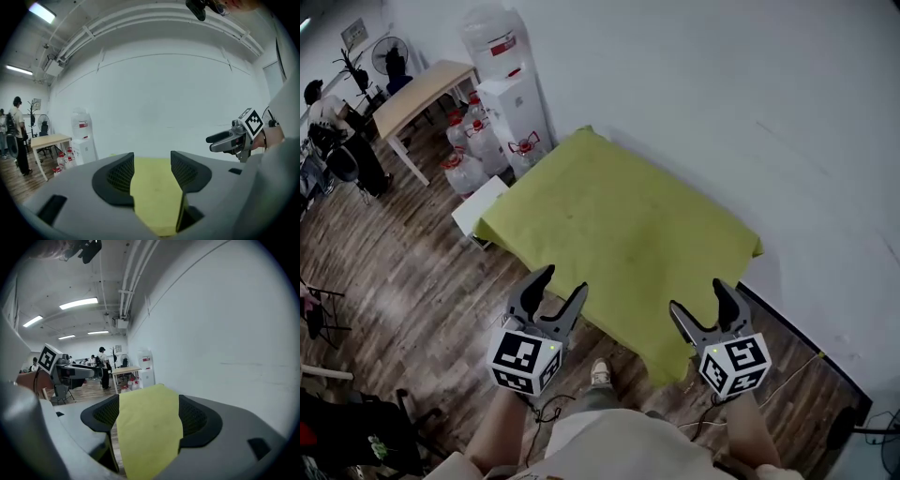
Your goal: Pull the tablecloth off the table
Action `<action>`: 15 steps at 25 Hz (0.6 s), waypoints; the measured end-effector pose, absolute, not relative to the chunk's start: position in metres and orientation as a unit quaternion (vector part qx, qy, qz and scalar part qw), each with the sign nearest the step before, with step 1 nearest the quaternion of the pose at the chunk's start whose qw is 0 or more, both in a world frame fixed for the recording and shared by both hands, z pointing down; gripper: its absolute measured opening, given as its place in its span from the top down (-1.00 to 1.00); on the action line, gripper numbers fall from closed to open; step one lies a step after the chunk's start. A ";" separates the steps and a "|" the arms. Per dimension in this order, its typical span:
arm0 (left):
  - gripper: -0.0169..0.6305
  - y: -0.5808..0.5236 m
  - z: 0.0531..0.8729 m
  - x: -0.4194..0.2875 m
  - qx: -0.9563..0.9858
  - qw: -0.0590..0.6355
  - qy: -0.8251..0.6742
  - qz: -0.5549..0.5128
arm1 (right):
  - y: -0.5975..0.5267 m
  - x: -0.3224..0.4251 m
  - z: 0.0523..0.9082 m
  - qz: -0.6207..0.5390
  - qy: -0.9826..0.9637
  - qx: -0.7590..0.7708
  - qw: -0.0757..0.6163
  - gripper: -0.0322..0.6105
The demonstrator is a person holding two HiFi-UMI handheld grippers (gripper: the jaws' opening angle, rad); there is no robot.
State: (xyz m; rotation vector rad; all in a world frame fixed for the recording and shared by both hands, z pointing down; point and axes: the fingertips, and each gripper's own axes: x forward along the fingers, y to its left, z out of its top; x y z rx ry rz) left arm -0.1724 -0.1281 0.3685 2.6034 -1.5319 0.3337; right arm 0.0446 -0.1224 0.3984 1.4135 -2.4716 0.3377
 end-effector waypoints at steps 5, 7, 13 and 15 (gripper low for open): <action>0.16 -0.181 0.403 -0.194 0.857 0.072 -0.497 0.115 | -0.172 0.033 0.437 0.153 -0.832 0.511 0.150 -0.32; 0.16 -0.199 0.411 -0.203 0.854 0.075 -0.505 0.100 | -0.185 0.026 0.444 0.160 -0.827 0.516 0.153 -0.32; 0.16 -0.236 0.463 -0.192 0.864 0.102 -0.470 0.148 | -0.217 0.024 0.482 0.185 -0.812 0.527 0.168 -0.33; 0.16 -0.247 0.478 -0.186 0.864 0.115 -0.463 0.160 | -0.226 0.027 0.501 0.209 -0.809 0.520 0.176 -0.33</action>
